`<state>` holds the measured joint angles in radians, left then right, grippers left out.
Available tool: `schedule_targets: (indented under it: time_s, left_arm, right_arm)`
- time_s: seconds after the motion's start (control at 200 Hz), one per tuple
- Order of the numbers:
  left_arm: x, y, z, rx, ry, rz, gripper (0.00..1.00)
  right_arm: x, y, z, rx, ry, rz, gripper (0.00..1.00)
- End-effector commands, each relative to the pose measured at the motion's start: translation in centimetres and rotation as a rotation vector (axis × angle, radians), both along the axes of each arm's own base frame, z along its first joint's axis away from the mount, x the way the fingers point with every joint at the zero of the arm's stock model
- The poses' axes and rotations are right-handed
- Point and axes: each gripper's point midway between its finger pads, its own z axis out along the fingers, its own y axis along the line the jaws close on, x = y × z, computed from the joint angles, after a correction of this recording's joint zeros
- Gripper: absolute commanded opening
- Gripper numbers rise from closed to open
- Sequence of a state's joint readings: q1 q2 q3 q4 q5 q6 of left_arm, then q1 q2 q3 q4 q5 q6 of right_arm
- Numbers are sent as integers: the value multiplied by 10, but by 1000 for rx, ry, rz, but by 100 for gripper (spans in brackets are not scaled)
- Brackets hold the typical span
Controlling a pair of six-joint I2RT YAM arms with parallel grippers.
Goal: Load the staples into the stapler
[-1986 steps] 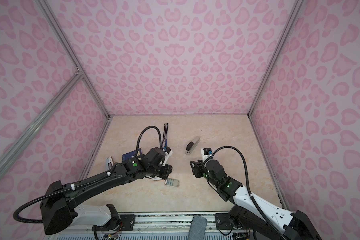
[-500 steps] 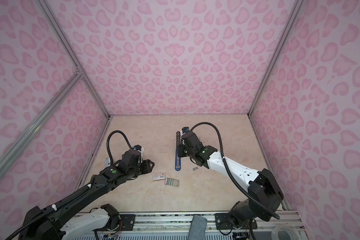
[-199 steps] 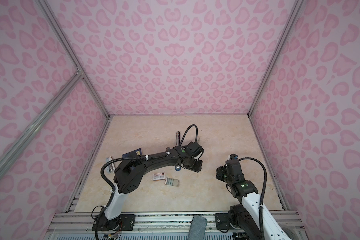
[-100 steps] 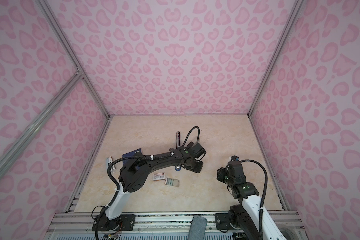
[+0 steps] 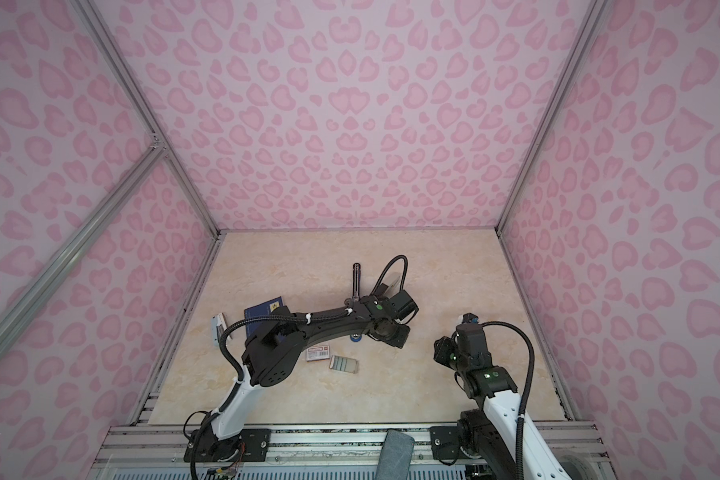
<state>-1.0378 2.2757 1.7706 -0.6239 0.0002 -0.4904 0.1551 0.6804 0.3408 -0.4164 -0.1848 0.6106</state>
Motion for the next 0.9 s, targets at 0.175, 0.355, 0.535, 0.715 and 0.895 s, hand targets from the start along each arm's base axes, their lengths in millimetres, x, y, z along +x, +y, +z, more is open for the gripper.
schedule_targets:
  time_s: [0.175, 0.355, 0.535, 0.715, 0.895]
  left_arm:
    - [-19, 25, -10, 108, 57, -25, 6]
    - [-24, 29, -11, 112, 66, -32, 3]
    - [-23, 28, 21, 7, 28, -45, 3]
    - [-14, 36, 92, -331, 26, -29, 3]
    - [-10, 72, 148, -598, 7, -3, 3]
  right_arm:
    - [0, 0, -2, 15, -10, -9, 38]
    - [1, 0, 0, 19, -18, -11, 38]
    - [9, 21, 20, 104, -94, 81, 38]
    - [21, 60, 76, 263, -286, 263, 48]
    - [30, 93, 128, 373, -430, 397, 51]
